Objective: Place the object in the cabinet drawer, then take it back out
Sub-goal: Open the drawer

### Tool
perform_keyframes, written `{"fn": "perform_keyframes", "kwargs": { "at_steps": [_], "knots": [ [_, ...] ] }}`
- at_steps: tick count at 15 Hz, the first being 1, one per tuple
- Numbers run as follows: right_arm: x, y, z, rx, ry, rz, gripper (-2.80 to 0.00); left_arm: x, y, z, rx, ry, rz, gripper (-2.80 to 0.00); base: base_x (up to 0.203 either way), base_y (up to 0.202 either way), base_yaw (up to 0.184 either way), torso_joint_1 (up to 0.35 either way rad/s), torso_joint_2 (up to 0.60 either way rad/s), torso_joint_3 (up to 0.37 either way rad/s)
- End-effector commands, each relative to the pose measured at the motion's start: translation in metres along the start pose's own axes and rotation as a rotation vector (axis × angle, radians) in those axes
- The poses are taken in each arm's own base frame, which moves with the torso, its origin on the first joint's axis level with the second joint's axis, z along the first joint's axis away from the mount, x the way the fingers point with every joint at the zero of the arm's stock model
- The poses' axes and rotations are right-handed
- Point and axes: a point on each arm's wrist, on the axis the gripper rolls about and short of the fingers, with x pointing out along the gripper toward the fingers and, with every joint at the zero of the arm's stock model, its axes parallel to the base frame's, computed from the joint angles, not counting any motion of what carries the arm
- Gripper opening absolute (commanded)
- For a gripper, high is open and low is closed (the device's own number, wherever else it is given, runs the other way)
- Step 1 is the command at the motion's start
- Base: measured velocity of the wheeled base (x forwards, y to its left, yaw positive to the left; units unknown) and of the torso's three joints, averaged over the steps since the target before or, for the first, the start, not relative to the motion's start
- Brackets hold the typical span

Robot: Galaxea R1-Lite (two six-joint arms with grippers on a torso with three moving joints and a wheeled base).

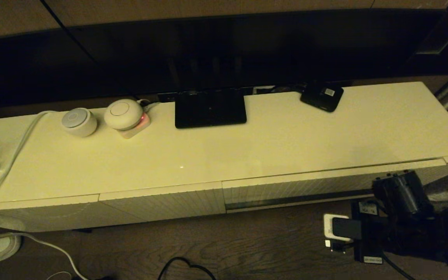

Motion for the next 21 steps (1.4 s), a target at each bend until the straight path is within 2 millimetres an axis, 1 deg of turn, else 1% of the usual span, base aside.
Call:
{"fn": "perform_keyframes", "kwargs": {
  "at_steps": [1, 3, 6, 7, 9, 11, 14, 17, 21],
  "knots": [
    [0.019, 0.006, 0.0, -0.064, -0.001, 0.01, -2.8, 0.0, 0.0, -0.001, 0.0, 0.003, 0.0, -2.8, 0.0, 0.0, 0.0, 0.0, 0.0, 0.0],
    [0.021, 0.005, 0.002, -0.102, -0.013, -0.009, -2.8, 0.0, 0.0, -0.001, 0.0, 0.003, 0.0, -2.8, 0.0, 0.0, 0.0, 0.0, 0.0, 0.0],
    [0.029, 0.007, 0.002, -0.158, -0.018, -0.027, -2.8, 0.0, 0.0, -0.001, -0.001, 0.003, 0.0, -2.8, 0.0, 0.0, 0.0, 0.0, 0.0, 0.0],
    [0.031, 0.009, 0.002, -0.17, -0.015, -0.018, 0.0, 0.0, 0.0, -0.001, 0.0, 0.003, 0.0, -2.8, 0.0, 0.0, 0.0, 0.0, 0.0, 0.0],
    [0.036, 0.011, 0.006, -0.183, -0.028, -0.004, 0.0, 0.0, 0.0, -0.001, 0.0, 0.003, 0.0, -2.8, 0.0, 0.0, 0.0, 0.0, 0.0, 0.0],
    [0.04, 0.012, 0.006, -0.185, -0.031, 0.006, 0.0, 0.0, 0.0, -0.001, 0.0, 0.003, 0.0, -2.8, 0.0, 0.0, 0.0, 0.0, 0.0, 0.0],
    [0.041, 0.016, 0.005, -0.196, -0.048, 0.029, 0.0, 0.0, 0.0, -0.001, 0.0, 0.003, 0.0, -2.8, 0.0, 0.0, 0.0, 0.0, 0.0, 0.0],
    [0.041, 0.017, 0.003, -0.282, -0.063, 0.043, 0.0, 0.0, 0.0, -0.001, -0.001, 0.003, 0.0, -2.8, 0.0, 0.0, 0.0, 0.0, 0.0, 0.0],
    [0.053, 0.019, -0.002, -0.292, -0.068, 0.079, 0.0, 0.0, 0.0, -0.001, 0.0, 0.003, 0.0, -2.8, 0.0, 0.0, 0.0, 0.0, 0.0, 0.0]
  ]
}}
